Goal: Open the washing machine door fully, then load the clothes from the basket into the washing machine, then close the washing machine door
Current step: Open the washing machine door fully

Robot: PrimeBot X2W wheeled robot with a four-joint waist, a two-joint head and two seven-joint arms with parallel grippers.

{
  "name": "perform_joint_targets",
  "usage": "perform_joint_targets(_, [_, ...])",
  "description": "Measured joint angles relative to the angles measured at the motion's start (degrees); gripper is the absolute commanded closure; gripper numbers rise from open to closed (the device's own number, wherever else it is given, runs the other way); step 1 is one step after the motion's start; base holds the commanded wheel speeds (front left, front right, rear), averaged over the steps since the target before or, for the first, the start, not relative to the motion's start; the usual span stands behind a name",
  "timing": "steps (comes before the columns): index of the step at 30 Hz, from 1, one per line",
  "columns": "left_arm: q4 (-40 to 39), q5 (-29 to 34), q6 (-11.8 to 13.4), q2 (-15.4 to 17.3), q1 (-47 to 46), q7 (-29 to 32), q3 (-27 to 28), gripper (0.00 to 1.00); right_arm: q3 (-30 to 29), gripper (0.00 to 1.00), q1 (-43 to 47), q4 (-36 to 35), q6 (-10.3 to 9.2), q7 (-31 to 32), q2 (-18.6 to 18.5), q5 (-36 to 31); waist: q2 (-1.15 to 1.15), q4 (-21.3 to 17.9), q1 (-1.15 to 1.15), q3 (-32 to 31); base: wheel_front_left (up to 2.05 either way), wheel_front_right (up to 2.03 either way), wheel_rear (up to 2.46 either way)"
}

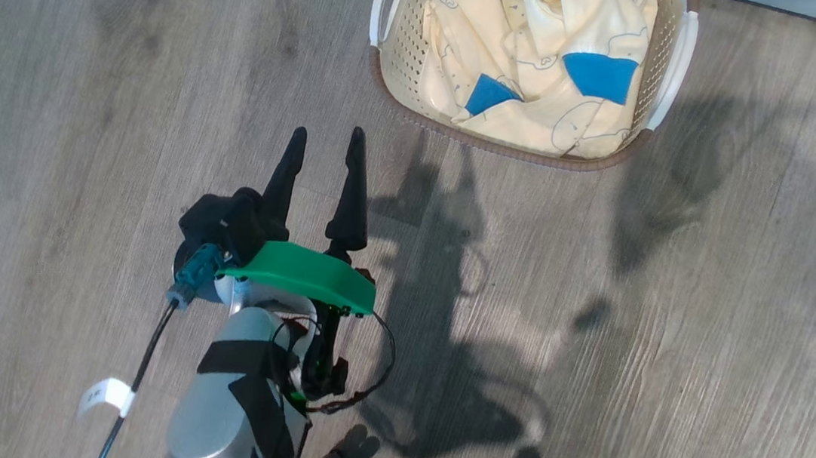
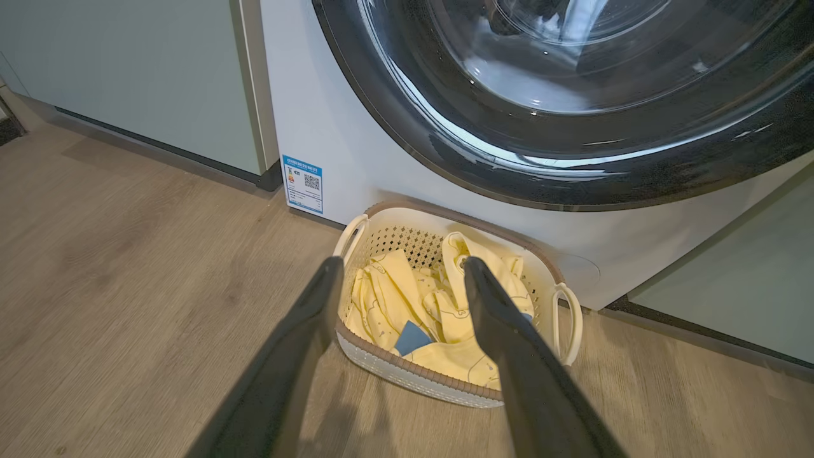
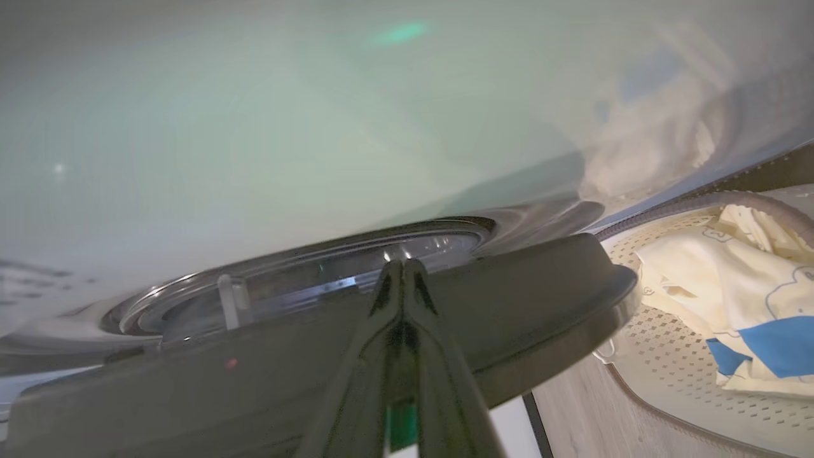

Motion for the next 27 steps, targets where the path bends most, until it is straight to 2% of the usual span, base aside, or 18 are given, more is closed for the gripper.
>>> perform_joint_targets(8, [0.0,0.0,0.0,0.0,0.0,0.0,0.1,0.0,0.5,1.0,2.0,-2.3,-0.01,4.6,0.1,-0.1,0.0,-0.3,0.0,-0.8,0.0,0.0,0.0])
perform_joint_targets(17, [0.9,0.1,-0.1,0.0,0.0,0.0,0.9,0.0,2.2,1.0,3.3,-3.1,-0.01,7.1,0.4,-1.7,0.0,-0.8,0.0,-2.0,0.0,0.0,0.0])
perform_joint_targets(27, [1.9,0.6,-0.6,0.0,0.2,-0.2,1.4,0.0,3.5,1.0,8.4,-4.5,-0.01,10.0,2.5,-2.1,0.0,-1.3,0.0,-5.1,0.0,0.0,0.0])
